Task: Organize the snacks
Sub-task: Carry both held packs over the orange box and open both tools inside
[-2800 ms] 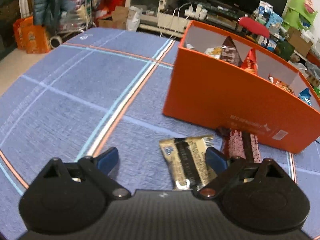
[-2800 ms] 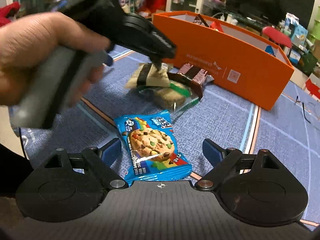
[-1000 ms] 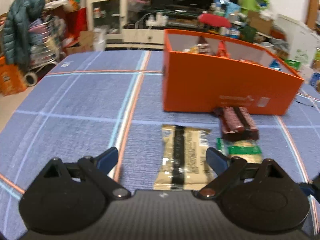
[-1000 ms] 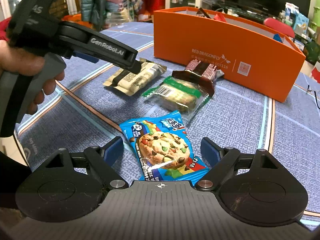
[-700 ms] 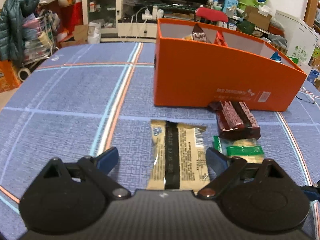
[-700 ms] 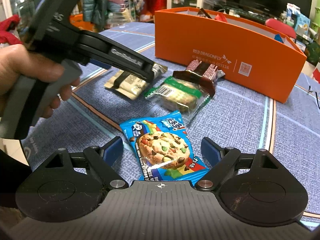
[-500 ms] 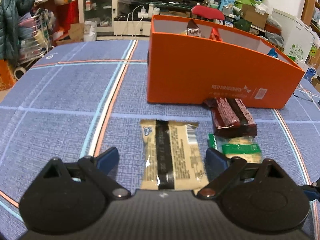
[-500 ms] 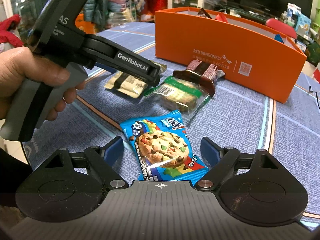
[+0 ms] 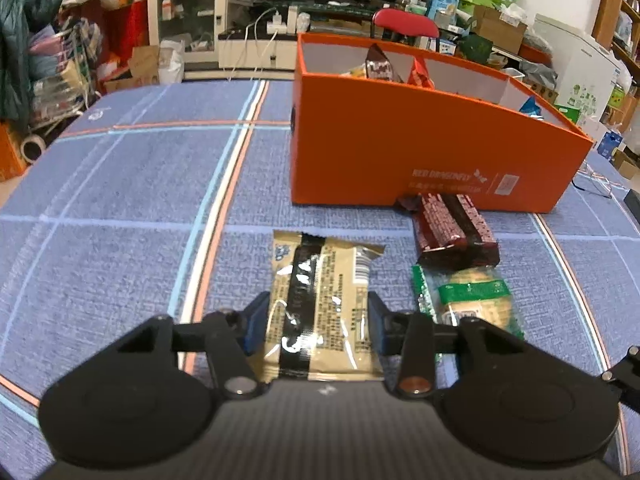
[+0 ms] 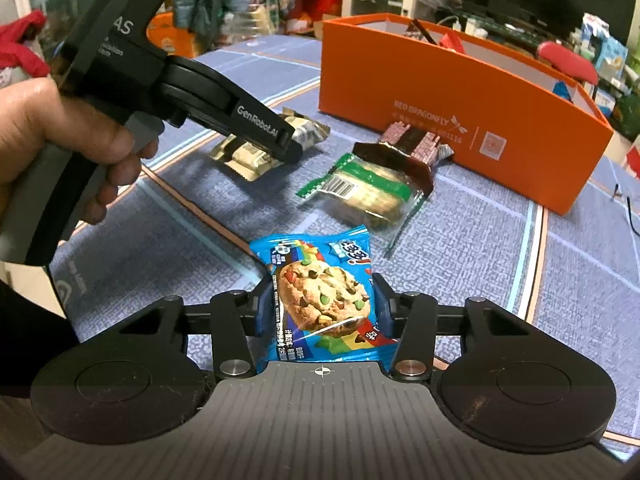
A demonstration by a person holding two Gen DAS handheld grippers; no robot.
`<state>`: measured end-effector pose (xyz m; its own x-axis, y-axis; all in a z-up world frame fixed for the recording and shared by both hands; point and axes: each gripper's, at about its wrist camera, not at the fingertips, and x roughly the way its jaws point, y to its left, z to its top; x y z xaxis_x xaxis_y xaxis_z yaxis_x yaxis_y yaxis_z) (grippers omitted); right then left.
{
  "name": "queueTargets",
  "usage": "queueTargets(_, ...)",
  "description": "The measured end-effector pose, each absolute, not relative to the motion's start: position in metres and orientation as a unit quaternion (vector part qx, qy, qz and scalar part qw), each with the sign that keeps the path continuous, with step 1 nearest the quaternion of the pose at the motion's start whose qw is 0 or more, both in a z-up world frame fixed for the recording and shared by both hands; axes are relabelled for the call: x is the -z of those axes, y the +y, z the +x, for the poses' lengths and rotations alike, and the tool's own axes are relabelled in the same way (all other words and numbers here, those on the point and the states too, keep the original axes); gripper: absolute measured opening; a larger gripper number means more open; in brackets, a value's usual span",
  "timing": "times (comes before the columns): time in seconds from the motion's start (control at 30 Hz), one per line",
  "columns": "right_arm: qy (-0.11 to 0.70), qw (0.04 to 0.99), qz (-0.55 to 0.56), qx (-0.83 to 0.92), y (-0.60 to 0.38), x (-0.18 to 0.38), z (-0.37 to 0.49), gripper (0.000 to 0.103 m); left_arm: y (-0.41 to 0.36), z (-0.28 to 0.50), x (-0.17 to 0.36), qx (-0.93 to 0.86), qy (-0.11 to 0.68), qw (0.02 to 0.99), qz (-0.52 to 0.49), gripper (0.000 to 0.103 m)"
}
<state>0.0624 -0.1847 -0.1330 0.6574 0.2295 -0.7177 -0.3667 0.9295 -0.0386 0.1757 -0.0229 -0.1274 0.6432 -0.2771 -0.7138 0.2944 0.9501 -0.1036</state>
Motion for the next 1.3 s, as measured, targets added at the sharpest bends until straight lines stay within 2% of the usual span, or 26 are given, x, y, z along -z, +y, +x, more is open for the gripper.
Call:
queueTargets(0.43, 0.344, 0.922, -0.129, -0.121, -0.19, 0.119, 0.058, 0.033, -0.018, 0.163, 0.11, 0.162, 0.37, 0.915, 0.014, 0.042)
queueTargets(0.73, 0.278, 0.958, -0.039, -0.06, -0.23, 0.058, 0.062, 0.033, -0.012, 0.158, 0.048, 0.186, 0.311, 0.932, -0.013, 0.042)
queueTargets(1.03, 0.262, 0.965, -0.006, -0.018, -0.264, -0.009, 0.178, 0.033, -0.044, 0.253, 0.009, 0.159, 0.302, 0.94, -0.013, 0.042)
queueTargets(1.23, 0.275, 0.961, -0.012, 0.004, -0.256, -0.006, 0.245, 0.034, -0.078, 0.3, 0.014, 0.149, 0.314, 0.938, -0.001, 0.043)
queueTargets(1.27, 0.28, 0.96, -0.014, 0.009, -0.256, -0.002, 0.255, 0.034, -0.085, 0.307, 0.02, 0.153, 0.32, 0.935, 0.008, 0.044)
queueTargets(1.3, 0.289, 0.957, -0.015, 0.013, -0.257, 0.004, 0.265, 0.035, -0.09, 0.312, 0.026, 0.158, 0.329, 0.931, 0.015, 0.052)
